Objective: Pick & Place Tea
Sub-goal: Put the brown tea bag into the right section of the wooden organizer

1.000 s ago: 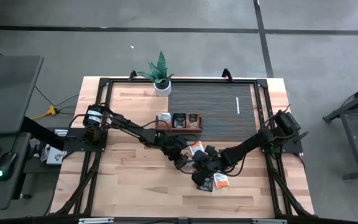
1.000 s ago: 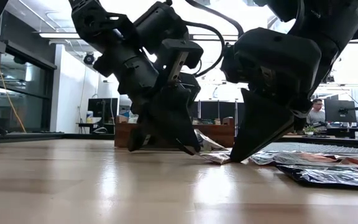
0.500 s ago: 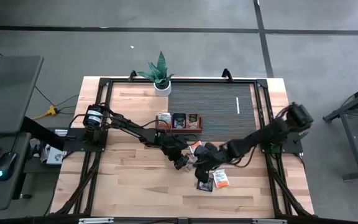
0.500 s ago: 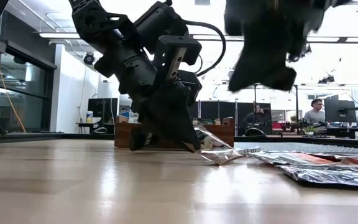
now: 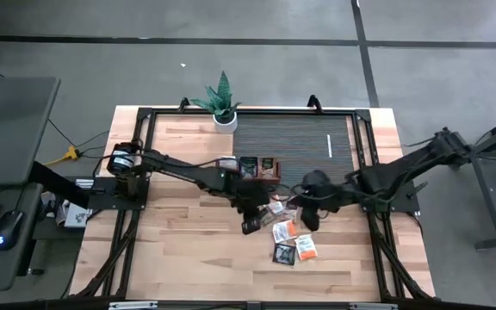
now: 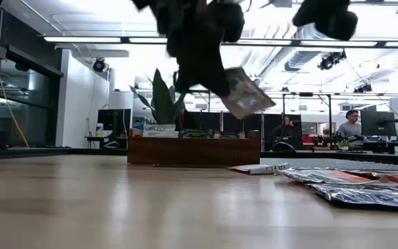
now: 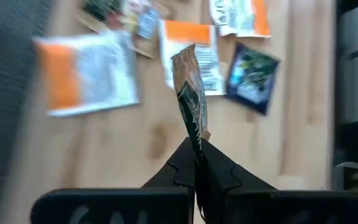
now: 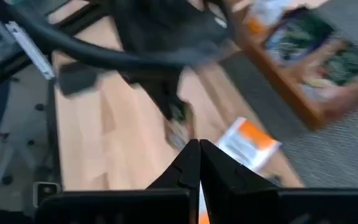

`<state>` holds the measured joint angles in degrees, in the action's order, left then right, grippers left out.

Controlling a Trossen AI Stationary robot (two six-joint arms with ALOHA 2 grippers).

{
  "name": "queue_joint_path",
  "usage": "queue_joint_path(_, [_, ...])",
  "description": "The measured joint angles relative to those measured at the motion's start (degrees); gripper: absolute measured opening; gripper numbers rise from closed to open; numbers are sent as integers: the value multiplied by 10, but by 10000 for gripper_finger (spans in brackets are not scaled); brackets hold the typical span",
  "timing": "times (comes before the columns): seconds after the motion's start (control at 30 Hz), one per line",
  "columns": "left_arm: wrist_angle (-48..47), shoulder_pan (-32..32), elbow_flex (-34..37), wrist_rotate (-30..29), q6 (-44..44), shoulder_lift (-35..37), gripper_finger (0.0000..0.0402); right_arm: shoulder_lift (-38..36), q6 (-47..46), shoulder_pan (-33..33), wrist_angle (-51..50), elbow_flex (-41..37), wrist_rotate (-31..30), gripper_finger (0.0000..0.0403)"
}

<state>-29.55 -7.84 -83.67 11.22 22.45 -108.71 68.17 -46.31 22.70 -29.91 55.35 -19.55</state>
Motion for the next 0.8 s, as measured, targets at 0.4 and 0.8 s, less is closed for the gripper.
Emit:
queue_joint_path(0.4, [-156, 71, -117, -83, -111, -1, 0, -118, -87, 39, -169, 0, -125, 2])
queue_joint_path(0.8, [-202, 169, -144, -30, -220, -1, 0, -161, -51, 51, -205, 1, -172, 8])
